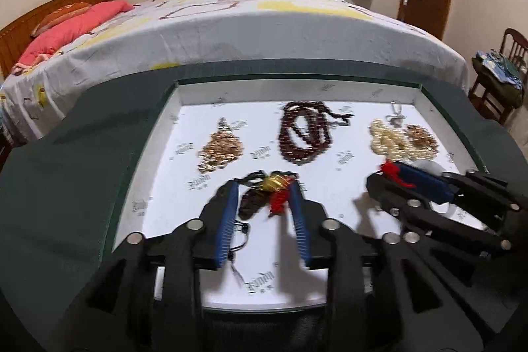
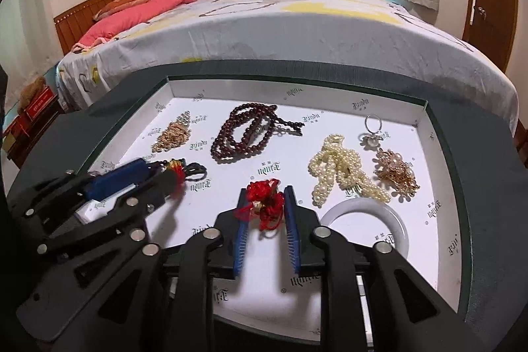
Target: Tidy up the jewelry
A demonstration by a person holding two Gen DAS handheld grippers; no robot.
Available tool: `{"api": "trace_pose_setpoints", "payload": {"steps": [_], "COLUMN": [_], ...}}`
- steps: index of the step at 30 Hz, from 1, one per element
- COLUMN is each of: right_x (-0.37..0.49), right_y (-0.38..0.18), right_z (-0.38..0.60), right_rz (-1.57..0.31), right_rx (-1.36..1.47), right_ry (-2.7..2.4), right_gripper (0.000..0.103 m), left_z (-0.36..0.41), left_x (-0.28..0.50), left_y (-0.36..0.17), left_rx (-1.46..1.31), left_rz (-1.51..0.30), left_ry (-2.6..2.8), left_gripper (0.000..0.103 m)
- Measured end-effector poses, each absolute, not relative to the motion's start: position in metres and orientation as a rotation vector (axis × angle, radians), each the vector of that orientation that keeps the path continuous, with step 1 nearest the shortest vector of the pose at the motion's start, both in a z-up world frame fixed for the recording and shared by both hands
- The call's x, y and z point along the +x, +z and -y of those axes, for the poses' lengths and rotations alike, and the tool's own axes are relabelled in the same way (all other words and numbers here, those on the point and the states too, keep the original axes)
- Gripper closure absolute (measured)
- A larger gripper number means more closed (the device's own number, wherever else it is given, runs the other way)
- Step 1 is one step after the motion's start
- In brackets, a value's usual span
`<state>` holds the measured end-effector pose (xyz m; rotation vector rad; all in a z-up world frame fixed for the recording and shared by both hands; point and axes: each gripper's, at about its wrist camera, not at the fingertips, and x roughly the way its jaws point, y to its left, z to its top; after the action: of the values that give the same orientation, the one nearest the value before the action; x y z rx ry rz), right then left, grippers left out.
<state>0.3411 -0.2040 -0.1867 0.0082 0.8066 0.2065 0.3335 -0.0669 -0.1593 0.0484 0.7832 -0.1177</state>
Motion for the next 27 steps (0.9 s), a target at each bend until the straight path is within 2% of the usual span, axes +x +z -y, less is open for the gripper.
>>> {"api": "trace_pose_setpoints", "payload": {"steps": [1, 3, 6, 12, 27], "right_x": [0.342, 0.340, 0.333, 0.312, 0.242], "right_y": [-0.187, -0.186, -0.182, -0.169, -0.149], "right_z": [0.205, 0.211, 0.218, 0.225, 0.244], "right_rz": [-0.807, -0.806, -0.791, -0.764, -0.756], "right_rx": [0.014, 0.037, 0.050, 0.047, 0.062], "right_ry": [0.201, 0.189, 0.172, 0.145, 0.102], "right_gripper": [0.072, 0.059, 0.047, 0.033, 0.027], "left_z": [0.065, 0.061, 0.057, 0.055, 0.059], "left_x": [0.334, 0.332, 0.326, 0.303, 0.226], "left_y": [-0.159, -0.159, -0.155, -0.141, -0.110], "left_rx": [0.040, 0.030, 0.033, 0.058, 0.074], "left_rz": [-0.787, -0.787, -0.774, -0.751, -0.711], "left_ry": [-0.115, -0.101, -0.080, -0.056, -0.049], "left_gripper": [0.063, 0.055, 0.044, 0.031, 0.016]}}
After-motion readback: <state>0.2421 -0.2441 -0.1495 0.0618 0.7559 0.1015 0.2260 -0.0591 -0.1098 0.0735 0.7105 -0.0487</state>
